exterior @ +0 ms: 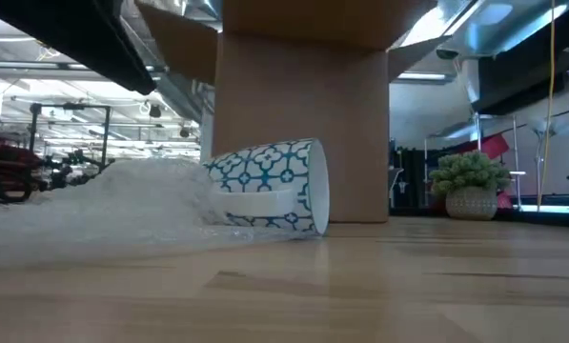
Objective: Wrap mug
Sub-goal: Adjust the white patterned mug
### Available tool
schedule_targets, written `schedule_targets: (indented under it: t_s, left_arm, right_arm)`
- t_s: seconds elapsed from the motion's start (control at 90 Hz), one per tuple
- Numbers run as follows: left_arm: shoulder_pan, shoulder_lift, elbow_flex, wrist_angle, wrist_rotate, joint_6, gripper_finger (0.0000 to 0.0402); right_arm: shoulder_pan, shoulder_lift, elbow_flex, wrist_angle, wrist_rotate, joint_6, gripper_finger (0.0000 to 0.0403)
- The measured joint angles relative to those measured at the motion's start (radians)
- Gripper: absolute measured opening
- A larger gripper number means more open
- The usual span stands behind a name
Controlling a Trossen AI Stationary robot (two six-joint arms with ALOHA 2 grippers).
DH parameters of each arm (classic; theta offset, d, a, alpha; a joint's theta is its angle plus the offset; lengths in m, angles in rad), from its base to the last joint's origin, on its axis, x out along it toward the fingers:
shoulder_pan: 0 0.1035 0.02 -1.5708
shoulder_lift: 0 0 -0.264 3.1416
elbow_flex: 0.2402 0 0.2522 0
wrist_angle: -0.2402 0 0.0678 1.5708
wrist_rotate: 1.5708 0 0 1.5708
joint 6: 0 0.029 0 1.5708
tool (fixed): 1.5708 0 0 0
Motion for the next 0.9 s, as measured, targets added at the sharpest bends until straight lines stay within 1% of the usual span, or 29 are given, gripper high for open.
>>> schedule_targets:
  t_s: [0.111,0.2,0.267,0.356,0.456,0.5,0.556,0.622,0.689,0.733,0.811,0.833,0.9]
  left_arm:
    - [-0.001,0.0,0.0,0.0,0.0,-0.007,0.0192]
    - [-0.004,0.0,0.0,0.001,0.003,-0.015,0.0192]
    - [-0.008,0.0,0.0,0.0,0.003,-0.015,0.0192]
    - [-0.012,0.0,0.0,0.0,0.003,-0.016,0.0192]
    - [-0.015,0.0,0.0,-0.006,0.003,-0.032,0.0192]
    - [-0.015,0.0,0.0,-0.011,0.008,-0.035,0.0192]
    - [-0.013,0.0,0.0,-0.019,0.026,-0.038,0.0192]
    - [-0.004,0.0,0.0,-0.04,0.053,-0.049,0.0192]
    - [0.0,0.0,-0.002,-0.044,0.061,-0.068,0.0192]
    - [0.001,0.0,-0.005,-0.053,0.061,-0.074,0.0192]
    - [0.008,0.0,-0.013,-0.052,0.063,-0.077,0.0192]
    - [0.011,0.0,-0.015,-0.052,0.063,-0.079,0.0192]
    - [0.02,0.0,-0.018,-0.054,0.066,-0.078,0.0192]
  right_arm:
    - [0.072,-0.006,0.127,-0.115,-0.016,-0.033,0.0214]
    - [0.17,-0.012,0.21,-0.176,-0.016,-0.074,0.0214]
    - [0.254,-0.012,0.253,-0.259,0.007,-0.088,0.0214]
    - [0.389,-0.01,0.285,-0.367,0.07,-0.088,0.0214]
    - [0.572,-0.011,0.269,-0.486,0.233,-0.075,0.0214]
    - [0.656,-0.011,0.231,-0.512,0.322,-0.042,0.0214]
    - [0.756,-0.011,0.159,-0.494,0.421,0.016,0.0214]
    - [0.856,-0.01,0.051,-0.427,0.528,0.095,0.0214]
    - [0.936,-0.01,-0.073,-0.322,0.63,0.178,0.0214]
    - [0.978,-0.01,-0.165,-0.241,0.674,0.232,0.0214]
    - [1.024,-0.009,-0.323,-0.102,0.699,0.309,0.0214]
    - [1.034,-0.009,-0.37,-0.061,0.708,0.321,0.0214]
    - [1.047,-0.008,-0.487,0.047,0.778,0.337,0.0214]
